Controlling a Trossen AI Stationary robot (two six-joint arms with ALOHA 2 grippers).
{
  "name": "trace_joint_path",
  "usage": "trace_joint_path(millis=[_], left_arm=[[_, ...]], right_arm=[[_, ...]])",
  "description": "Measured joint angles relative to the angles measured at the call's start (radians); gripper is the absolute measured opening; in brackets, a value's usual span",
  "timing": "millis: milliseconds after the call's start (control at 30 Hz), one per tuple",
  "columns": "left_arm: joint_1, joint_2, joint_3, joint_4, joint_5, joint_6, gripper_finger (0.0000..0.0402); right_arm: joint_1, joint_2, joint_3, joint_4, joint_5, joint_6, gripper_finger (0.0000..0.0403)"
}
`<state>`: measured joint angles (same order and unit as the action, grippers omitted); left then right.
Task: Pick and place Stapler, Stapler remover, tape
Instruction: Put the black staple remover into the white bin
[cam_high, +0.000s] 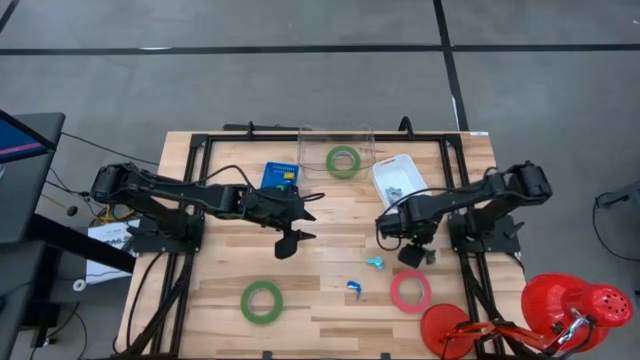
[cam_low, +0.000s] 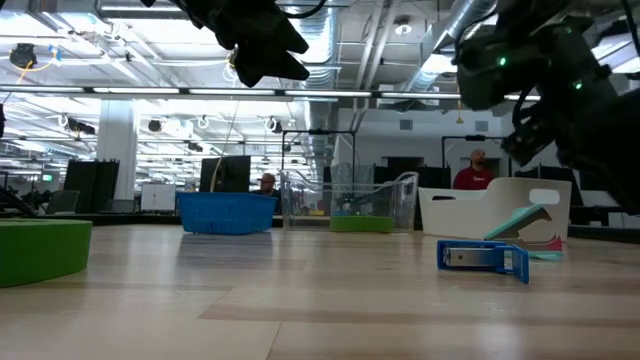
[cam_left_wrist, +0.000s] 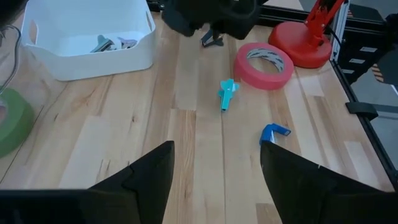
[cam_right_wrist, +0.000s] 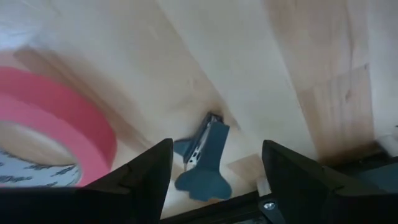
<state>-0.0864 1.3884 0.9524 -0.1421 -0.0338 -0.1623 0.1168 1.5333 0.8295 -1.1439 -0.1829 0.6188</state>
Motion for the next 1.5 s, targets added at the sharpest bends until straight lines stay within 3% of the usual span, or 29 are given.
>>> trace_joint_path(millis=[500, 967, 1500], left_arm=[[0.000, 0.000, 0.000, 0.000, 0.000, 0.000, 0.0227], [0.000, 0.000, 0.000, 0.000, 0.000, 0.000, 0.0227], [0.000, 0.000, 0.000, 0.001, 0.000, 0.000, 0.0227]], right_arm=[[0.002, 0.122, 0.000, 0.002, -0.020, -0.027, 0.0239], [0.047, 0.124, -0.001, 0.004, -0.080, -0.001, 0.0233], [0.067, 0.124, -0.001, 0.003, -0.082, 0.018, 0.0084]])
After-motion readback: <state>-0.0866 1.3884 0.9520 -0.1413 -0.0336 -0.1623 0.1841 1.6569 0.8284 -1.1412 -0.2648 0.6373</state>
